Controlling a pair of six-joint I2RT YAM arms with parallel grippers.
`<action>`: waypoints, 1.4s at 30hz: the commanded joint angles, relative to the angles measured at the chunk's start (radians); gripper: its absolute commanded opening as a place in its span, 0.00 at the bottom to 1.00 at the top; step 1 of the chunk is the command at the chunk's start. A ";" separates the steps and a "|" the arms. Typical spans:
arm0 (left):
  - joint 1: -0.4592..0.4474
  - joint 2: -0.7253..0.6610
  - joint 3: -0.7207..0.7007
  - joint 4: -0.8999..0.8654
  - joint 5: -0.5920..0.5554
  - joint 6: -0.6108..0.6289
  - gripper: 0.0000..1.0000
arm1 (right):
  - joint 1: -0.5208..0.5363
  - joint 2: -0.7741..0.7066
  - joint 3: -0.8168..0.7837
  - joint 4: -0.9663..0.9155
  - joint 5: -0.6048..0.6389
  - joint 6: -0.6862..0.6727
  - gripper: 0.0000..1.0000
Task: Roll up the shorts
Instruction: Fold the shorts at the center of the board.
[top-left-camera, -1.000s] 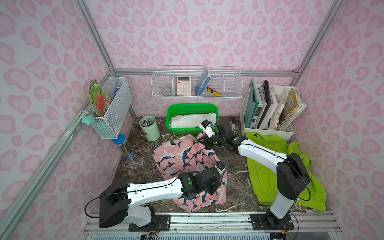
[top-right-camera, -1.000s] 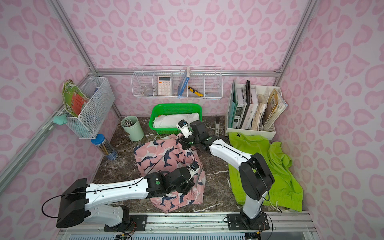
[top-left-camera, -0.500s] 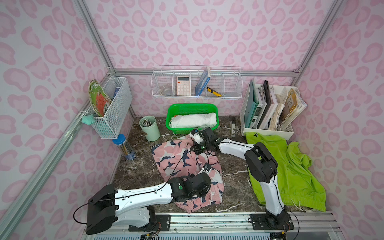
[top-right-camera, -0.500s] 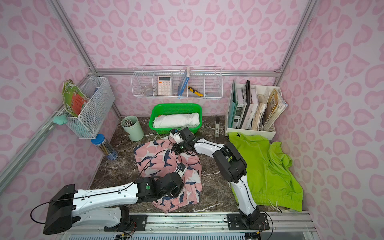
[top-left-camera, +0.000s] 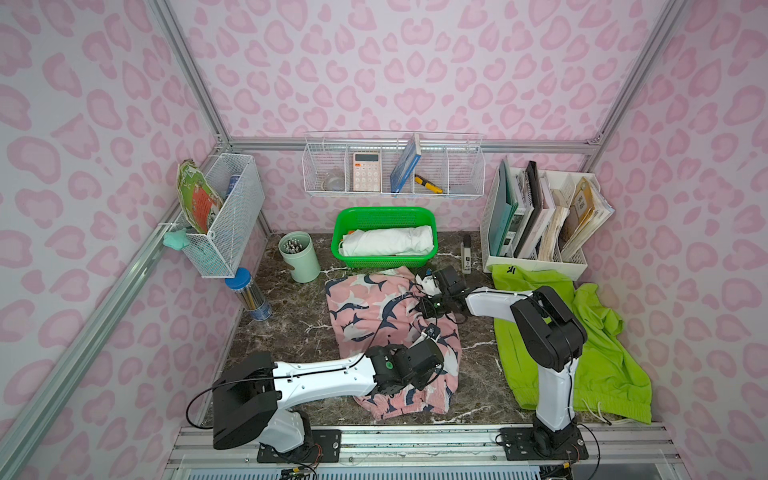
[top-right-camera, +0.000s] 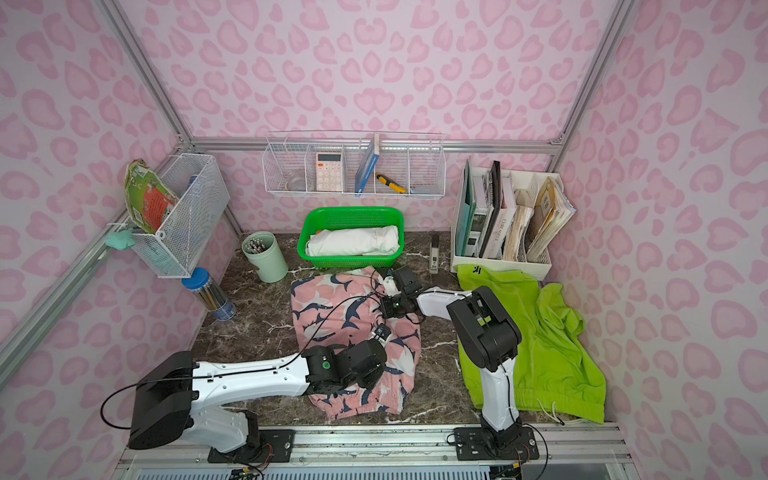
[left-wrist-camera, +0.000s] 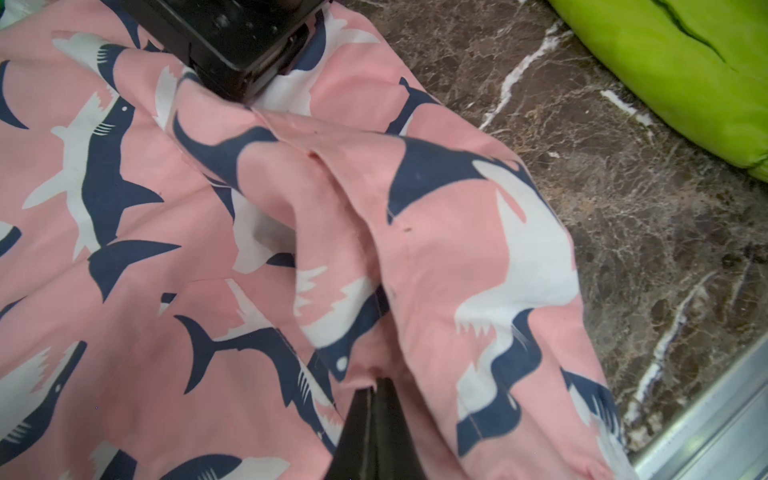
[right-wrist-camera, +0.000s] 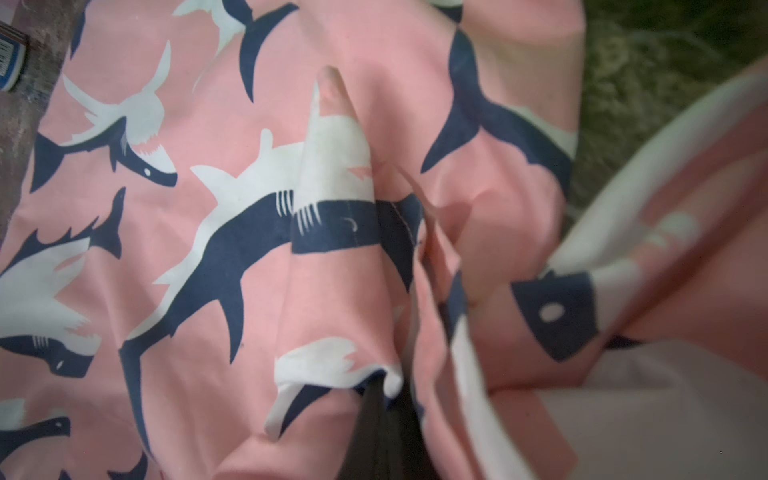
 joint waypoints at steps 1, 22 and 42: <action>0.000 0.044 0.035 0.050 0.057 0.048 0.00 | -0.048 -0.062 -0.083 -0.011 0.058 -0.010 0.00; 0.001 0.056 0.141 0.067 0.071 0.123 0.00 | -0.238 -0.447 -0.136 -0.162 0.149 -0.109 0.00; 0.001 -0.206 -0.077 -0.001 -0.257 -0.053 0.00 | 0.094 -0.079 0.518 -0.340 0.162 -0.173 0.00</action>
